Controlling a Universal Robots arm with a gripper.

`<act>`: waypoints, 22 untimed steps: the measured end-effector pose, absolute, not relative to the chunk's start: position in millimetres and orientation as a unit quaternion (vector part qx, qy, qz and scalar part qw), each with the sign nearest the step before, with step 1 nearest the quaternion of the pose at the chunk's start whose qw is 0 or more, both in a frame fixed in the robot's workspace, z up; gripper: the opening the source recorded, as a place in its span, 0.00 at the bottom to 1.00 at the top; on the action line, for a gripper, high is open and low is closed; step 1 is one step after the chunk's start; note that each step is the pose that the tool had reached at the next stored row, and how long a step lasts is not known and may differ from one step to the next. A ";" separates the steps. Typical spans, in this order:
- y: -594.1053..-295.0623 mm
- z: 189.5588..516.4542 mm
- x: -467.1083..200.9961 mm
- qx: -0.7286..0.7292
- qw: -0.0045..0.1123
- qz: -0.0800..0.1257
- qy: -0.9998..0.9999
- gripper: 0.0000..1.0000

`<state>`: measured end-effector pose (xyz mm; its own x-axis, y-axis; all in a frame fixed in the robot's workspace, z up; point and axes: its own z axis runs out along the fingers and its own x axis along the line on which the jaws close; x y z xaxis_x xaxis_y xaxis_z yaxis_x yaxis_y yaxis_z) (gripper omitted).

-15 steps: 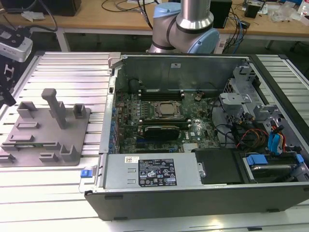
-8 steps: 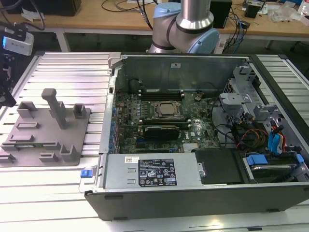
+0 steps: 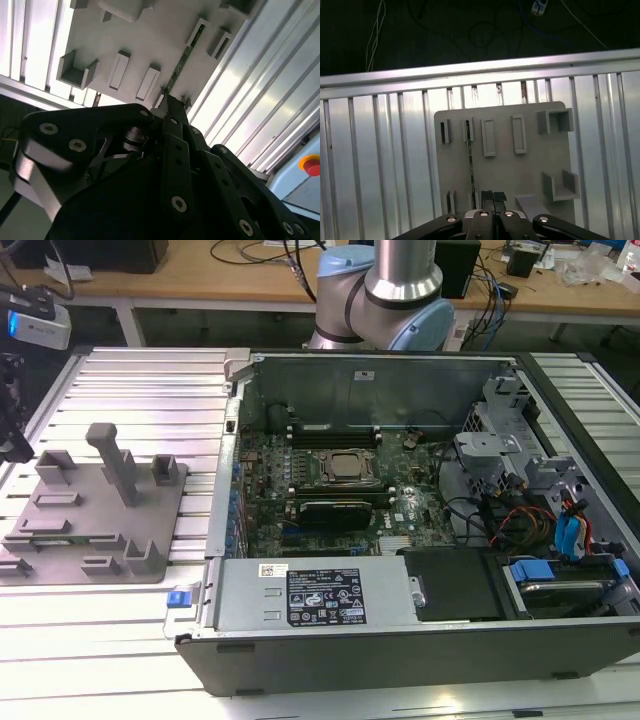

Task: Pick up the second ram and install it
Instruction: 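Pick up the second ram and move it above second insertion slot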

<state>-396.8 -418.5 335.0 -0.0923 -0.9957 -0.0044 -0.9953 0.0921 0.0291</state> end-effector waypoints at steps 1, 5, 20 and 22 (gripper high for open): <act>-418.5 334.0 -396.7 0.674 0.008 -0.012 -0.739 0.08; -418.5 325.1 -397.7 0.674 0.008 -0.012 -0.739 0.08; -418.6 301.7 -405.9 0.674 0.008 -0.012 -0.739 0.08; -418.6 298.5 -406.2 0.674 0.008 -0.012 -0.739 0.08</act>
<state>-406.2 -418.6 298.5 -0.0911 -0.9958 -0.0045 -0.9954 0.0910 0.0291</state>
